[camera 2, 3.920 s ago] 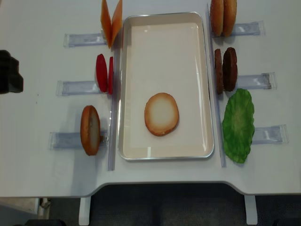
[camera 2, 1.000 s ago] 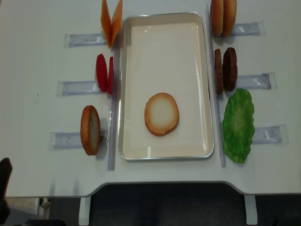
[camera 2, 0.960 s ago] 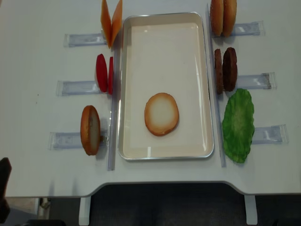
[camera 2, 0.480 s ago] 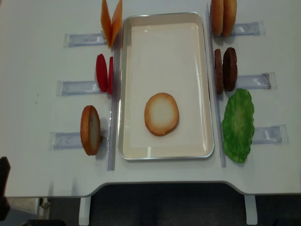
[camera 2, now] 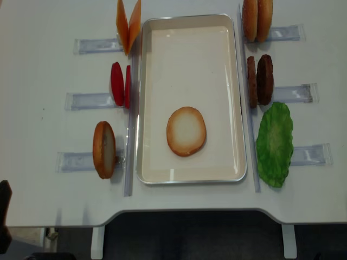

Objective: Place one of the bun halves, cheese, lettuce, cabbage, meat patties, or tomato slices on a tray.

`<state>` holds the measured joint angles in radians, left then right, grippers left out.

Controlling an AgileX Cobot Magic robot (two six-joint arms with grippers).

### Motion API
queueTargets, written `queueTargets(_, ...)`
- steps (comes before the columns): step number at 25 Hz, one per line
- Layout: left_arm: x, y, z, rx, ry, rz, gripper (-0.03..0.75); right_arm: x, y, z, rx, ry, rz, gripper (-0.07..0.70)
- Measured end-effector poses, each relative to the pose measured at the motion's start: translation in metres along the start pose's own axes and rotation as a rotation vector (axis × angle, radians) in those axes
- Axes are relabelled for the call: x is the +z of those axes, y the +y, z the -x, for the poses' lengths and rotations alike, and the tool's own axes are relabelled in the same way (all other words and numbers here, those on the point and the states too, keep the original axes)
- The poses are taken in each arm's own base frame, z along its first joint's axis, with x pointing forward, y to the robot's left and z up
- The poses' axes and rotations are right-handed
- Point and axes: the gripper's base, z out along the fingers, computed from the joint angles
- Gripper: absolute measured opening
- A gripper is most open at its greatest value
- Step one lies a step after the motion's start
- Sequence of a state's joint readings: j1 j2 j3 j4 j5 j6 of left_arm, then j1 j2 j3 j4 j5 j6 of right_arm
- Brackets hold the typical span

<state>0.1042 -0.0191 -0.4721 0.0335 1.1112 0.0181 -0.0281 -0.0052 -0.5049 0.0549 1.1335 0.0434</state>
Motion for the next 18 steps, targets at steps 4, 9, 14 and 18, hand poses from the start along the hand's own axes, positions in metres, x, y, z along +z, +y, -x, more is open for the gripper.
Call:
queueTargets(4,0.0,0.0,0.0,0.0,0.0,0.0,0.517,0.0,0.0,0.0,0.0,0.0,0.0,0.411)
queueTargets(9,0.0,0.0,0.0,0.0,0.0,0.0,0.517,0.0,0.0,0.0,0.0,0.0,0.0,0.411)
queueTargets(14,0.0,0.0,0.0,0.0,0.0,0.0,0.517,0.0,0.0,0.0,0.0,0.0,0.0,0.411)
queueTargets(18,0.0,0.0,0.0,0.0,0.0,0.0,0.517,0.0,0.0,0.0,0.0,0.0,0.0,0.411)
